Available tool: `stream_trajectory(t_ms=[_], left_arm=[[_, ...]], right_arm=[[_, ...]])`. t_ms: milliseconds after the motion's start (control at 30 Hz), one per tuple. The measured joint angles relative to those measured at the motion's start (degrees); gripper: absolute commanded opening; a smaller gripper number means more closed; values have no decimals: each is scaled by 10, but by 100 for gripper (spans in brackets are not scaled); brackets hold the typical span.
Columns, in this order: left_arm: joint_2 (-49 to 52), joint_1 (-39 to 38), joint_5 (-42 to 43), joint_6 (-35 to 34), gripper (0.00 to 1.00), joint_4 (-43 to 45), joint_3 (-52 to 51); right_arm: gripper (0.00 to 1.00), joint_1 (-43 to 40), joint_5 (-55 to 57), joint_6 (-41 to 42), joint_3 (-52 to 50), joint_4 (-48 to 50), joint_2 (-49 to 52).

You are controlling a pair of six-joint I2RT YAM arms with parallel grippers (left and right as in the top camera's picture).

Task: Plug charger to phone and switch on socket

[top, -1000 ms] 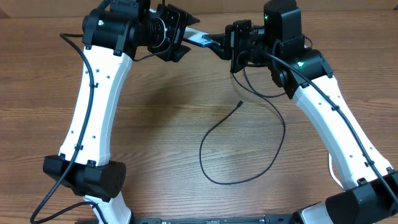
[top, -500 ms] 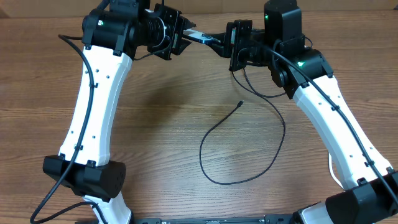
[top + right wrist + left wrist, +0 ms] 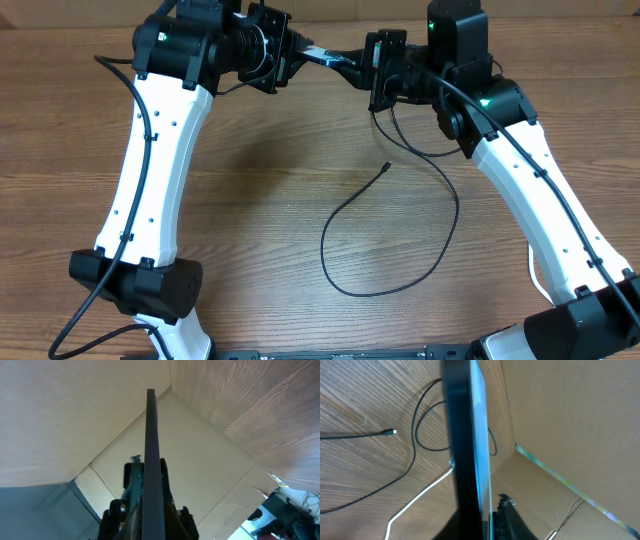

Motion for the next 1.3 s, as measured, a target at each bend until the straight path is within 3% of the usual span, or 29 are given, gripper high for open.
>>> stream_trajectory(t_ms=[67, 100, 200, 233, 400, 500, 600, 633, 667, 733, 767, 933, 1100, 1233, 1300], left_arm=[[0, 0, 0, -9, 4, -1, 0], [0, 0, 0, -10, 4, -1, 0], [0, 0, -2, -7, 4, 0, 0], [1, 0, -8, -7, 4, 3, 0], [3, 17, -21, 33, 4, 2, 0], [3, 49, -23, 100, 4, -6, 0], [4, 96, -24, 194, 4, -47, 0], [4, 124, -27, 271, 4, -70, -1], [4, 133, -28, 292, 4, -75, -1], [4, 152, -20, 408, 4, -108, -2], [4, 153, -10, 455, 4, -118, -3], [4, 146, 40, 653, 4, -148, -20], [4, 141, 47, 729, 4, -153, -35], [4, 141, 47, 747, 4, -158, -37], [4, 141, 47, 751, 4, -159, -37]], right_arm=[[8, 0, 1, -1, 0, 2, 0], [24, 0, 0, -3, 0, 1, 0], [58, 0, -12, -10, 0, 1, 0], [65, 1, -22, -28, 2, 0, -1], [82, 2, -35, -115, 5, -16, -7], [100, 2, -30, -212, 10, -78, -10], [100, 2, 19, -347, 13, -182, -11], [100, 2, 70, -419, 14, -242, -11], [100, 4, 111, -462, 14, -275, -11], [98, 10, 214, -515, 13, -340, -11], [91, 14, 259, -538, 7, -359, -11], [80, 44, 387, -595, -25, -353, 39], [74, 52, 421, -616, -32, -349, 125], [61, 51, 436, -610, -33, -348, 179], [59, 52, 447, -605, -35, -341, 196]])
